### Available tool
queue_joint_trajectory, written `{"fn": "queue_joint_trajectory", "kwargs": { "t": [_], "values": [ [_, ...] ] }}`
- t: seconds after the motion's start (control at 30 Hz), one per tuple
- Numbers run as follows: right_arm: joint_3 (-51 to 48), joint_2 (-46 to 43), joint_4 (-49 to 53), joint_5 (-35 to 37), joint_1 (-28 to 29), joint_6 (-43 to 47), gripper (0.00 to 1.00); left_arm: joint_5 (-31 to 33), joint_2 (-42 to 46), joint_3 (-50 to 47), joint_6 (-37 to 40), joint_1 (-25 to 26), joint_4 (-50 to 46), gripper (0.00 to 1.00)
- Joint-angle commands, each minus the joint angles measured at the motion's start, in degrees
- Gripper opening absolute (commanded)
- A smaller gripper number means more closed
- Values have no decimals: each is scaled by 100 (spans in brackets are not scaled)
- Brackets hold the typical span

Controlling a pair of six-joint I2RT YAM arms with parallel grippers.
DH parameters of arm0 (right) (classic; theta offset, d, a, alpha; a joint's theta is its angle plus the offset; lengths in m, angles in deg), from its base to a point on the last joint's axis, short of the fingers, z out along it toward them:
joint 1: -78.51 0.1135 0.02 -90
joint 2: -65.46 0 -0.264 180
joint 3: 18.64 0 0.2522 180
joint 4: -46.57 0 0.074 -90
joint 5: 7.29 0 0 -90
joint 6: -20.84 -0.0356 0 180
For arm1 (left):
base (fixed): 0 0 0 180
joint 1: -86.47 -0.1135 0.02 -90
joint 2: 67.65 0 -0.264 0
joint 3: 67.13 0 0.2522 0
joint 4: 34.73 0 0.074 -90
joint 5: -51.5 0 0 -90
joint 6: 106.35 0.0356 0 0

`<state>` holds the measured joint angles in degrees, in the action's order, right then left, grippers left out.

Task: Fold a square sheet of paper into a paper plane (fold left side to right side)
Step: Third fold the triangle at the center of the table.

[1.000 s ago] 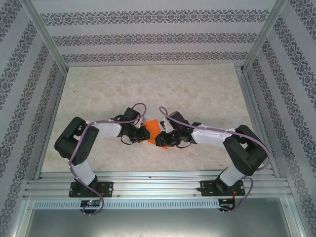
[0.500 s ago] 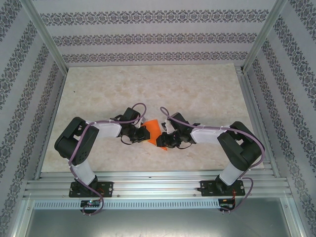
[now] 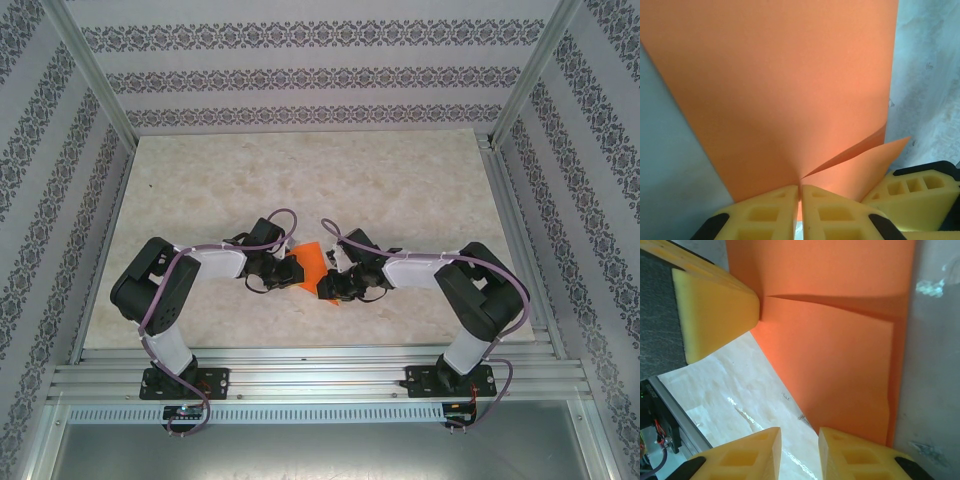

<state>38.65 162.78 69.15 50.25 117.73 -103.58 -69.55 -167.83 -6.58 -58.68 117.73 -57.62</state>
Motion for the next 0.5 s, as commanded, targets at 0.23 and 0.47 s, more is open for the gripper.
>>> {"fn": "queue_joint_trajectory", "kwargs": {
  "t": [0.23,0.47],
  "values": [
    [-27,332,658,430,-50,25,20,345,469,75,212,76,-477,19],
    [-42,549,634,412,-49,-13,11,-18,870,356,232,119,-454,20]
  ]
}}
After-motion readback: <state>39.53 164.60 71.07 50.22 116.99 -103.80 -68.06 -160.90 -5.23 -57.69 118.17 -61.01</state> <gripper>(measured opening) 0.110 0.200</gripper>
